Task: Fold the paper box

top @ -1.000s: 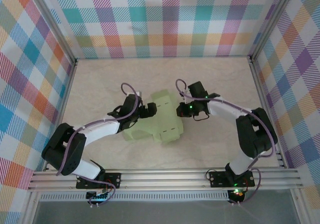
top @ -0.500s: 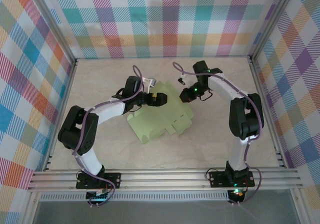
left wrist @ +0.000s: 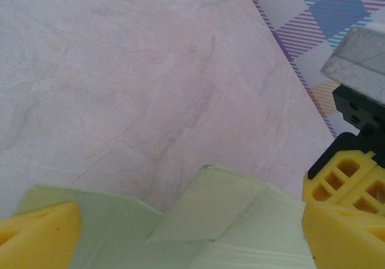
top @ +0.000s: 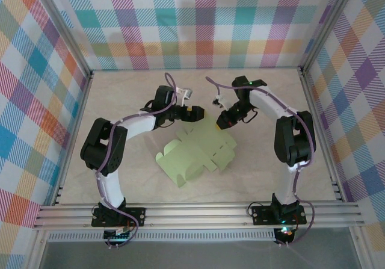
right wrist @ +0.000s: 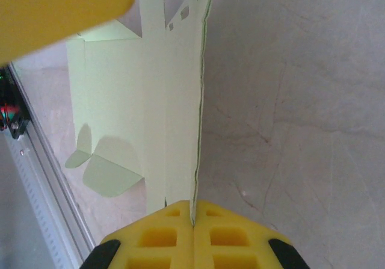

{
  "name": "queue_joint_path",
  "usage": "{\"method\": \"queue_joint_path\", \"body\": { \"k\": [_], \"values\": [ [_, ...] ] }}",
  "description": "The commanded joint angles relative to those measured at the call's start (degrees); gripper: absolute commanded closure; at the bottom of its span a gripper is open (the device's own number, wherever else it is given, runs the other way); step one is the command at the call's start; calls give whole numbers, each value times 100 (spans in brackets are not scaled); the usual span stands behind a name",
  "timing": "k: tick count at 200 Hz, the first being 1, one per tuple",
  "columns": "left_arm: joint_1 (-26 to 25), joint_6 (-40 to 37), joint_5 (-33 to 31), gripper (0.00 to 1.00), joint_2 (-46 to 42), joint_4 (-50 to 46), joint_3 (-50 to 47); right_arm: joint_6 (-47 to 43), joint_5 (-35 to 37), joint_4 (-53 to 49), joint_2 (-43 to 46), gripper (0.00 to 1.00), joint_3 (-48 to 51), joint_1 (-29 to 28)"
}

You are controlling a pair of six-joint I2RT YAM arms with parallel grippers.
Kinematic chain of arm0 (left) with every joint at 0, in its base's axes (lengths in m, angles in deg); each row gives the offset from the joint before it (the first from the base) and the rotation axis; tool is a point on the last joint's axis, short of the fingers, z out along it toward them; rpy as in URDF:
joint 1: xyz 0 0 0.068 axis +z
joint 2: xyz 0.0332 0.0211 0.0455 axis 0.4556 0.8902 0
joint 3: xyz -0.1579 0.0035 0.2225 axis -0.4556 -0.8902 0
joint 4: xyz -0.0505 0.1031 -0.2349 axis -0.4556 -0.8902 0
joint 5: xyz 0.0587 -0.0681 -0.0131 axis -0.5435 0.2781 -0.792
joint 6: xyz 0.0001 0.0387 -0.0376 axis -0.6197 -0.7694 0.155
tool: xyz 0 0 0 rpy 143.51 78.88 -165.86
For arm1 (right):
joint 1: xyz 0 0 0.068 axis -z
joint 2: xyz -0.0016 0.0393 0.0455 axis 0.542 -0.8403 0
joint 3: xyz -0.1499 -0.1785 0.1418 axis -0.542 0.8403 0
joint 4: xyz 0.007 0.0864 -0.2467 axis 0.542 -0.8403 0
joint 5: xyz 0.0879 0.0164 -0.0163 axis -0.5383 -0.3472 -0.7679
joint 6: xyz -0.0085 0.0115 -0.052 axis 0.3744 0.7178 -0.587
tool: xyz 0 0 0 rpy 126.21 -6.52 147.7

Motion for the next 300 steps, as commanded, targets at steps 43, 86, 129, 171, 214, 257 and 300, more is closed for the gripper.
{"method": "queue_joint_path", "body": {
  "k": [43,86,129,171,214,257,300],
  "values": [
    [206,-625,1511,15,339,718,334,-627,-729,-802,-199,100,-329,-27],
    [236,-1558,2285,34,504,-74,665,-749,-801,-958,-278,100,-391,-20],
    [236,-1873,2497,54,379,-332,639,-677,-768,-960,-417,100,-515,44],
    [177,-2027,1955,64,202,-580,562,-252,-411,-672,-427,100,-590,84],
    [-77,-2413,1009,73,-201,-583,246,-30,-188,-600,-470,100,-707,77],
    [-322,-2535,521,83,-264,-514,175,48,-210,-664,-507,100,-807,81],
    [-534,-2600,-188,87,-470,-352,-28,215,-45,-672,-559,100,-840,80]
  ]
}}
